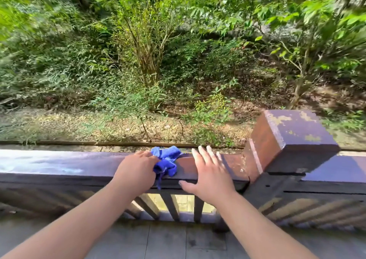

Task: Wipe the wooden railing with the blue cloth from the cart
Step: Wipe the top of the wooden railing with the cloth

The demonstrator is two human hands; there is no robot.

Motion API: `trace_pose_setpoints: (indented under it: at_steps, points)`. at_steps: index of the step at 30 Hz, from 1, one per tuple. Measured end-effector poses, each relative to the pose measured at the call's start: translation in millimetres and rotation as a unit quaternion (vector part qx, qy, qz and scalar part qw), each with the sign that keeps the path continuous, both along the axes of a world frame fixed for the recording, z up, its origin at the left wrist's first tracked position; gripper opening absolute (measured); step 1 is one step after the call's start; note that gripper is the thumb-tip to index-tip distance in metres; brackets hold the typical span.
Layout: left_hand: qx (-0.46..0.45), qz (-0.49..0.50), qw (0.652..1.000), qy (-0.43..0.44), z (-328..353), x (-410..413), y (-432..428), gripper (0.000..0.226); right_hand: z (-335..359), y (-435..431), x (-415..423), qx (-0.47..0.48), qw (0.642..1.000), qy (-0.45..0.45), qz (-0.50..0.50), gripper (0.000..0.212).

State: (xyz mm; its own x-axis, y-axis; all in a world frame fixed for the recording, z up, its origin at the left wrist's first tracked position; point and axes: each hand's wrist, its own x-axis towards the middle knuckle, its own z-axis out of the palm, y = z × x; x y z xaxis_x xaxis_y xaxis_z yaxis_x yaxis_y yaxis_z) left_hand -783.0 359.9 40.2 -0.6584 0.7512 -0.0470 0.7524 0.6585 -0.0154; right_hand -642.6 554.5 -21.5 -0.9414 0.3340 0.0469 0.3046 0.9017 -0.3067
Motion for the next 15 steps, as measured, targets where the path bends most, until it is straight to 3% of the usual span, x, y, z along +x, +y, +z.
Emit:
trace_pose_setpoints:
  at_steps: [4,8,15]
  points:
    - [-0.017,-0.019,0.999,0.029,4,-13,-22,0.028,0,-14,-13,0.03,0.998,-0.046,0.001,0.117]
    - [-0.033,-0.048,0.998,0.033,4,-11,-13,0.057,3,-19,-16,0.049,0.997,-0.05,-0.031,0.113]
    - [0.015,-0.083,0.996,-0.018,-10,-11,18,0.019,4,-23,-23,0.067,0.995,-0.053,-0.04,0.112]
